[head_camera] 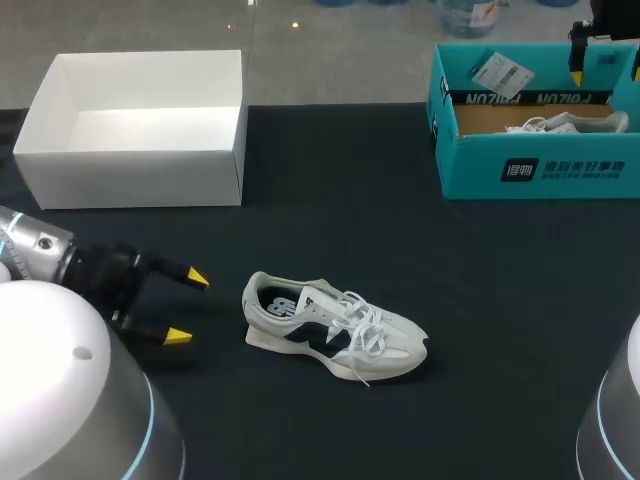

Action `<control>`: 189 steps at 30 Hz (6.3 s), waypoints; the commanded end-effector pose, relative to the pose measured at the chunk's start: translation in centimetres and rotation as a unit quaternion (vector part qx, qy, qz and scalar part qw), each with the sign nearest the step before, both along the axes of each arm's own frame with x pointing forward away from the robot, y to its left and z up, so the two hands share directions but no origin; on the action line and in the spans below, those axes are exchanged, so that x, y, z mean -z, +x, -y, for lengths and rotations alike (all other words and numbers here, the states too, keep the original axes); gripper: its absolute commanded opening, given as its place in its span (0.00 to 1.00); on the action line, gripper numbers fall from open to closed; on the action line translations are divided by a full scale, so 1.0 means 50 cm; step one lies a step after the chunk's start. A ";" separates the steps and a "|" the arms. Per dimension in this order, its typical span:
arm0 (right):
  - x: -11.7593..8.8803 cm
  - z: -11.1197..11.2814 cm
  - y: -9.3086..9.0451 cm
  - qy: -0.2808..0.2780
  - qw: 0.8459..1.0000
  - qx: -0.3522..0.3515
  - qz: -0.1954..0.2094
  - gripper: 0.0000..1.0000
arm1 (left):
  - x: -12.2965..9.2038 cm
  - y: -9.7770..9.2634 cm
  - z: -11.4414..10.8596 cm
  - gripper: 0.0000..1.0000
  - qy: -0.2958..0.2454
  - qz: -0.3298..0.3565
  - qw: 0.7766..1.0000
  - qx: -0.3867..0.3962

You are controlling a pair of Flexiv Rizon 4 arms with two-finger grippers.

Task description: Take the shoe out of the shoebox, open the shoe tongue, remove and reinsert the insole, then place the shoe into the shoebox

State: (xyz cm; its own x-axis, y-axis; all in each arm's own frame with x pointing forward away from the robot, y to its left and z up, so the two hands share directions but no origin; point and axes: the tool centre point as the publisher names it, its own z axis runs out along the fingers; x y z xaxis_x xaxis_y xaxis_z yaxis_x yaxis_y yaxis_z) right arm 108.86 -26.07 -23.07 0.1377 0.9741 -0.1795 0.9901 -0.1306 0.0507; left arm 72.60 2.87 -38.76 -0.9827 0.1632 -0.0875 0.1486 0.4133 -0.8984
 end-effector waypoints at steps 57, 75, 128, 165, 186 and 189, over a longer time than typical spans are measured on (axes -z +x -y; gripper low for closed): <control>0.000 0.000 -0.002 0.000 1.000 0.000 0.001 1.00 | 0.057 -0.064 0.146 1.00 0.002 -0.025 1.000 0.013; 0.000 0.000 -0.002 0.000 1.000 0.000 0.001 1.00 | 0.071 -0.045 0.198 1.00 0.008 -0.019 1.000 0.006; 0.000 0.000 -0.002 0.000 1.000 0.000 0.001 1.00 | 0.097 -0.065 0.209 0.00 0.032 -0.022 0.999 -0.025; -0.025 -0.204 -0.171 0.033 0.998 0.042 -0.012 1.00 | 0.097 -0.065 0.209 0.00 0.032 -0.022 0.999 -0.025; -0.003 -0.437 -0.418 0.081 0.995 0.046 -0.018 1.00 | 0.097 -0.065 0.209 0.00 0.032 -0.022 0.999 -0.025; -0.006 -0.466 -0.445 0.086 0.994 0.060 -0.036 1.00 | 0.097 -0.065 0.209 0.00 0.032 -0.022 0.999 -0.025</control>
State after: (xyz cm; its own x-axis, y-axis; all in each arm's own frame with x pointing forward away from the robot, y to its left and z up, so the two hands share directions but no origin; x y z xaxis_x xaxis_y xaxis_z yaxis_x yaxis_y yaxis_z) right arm 88.29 -3.75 -22.82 0.2268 0.9738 -0.0138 0.9687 -0.2271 -0.0999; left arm 69.93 -7.17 -42.63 -0.9925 0.1173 -0.0345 0.0864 0.4728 -0.8769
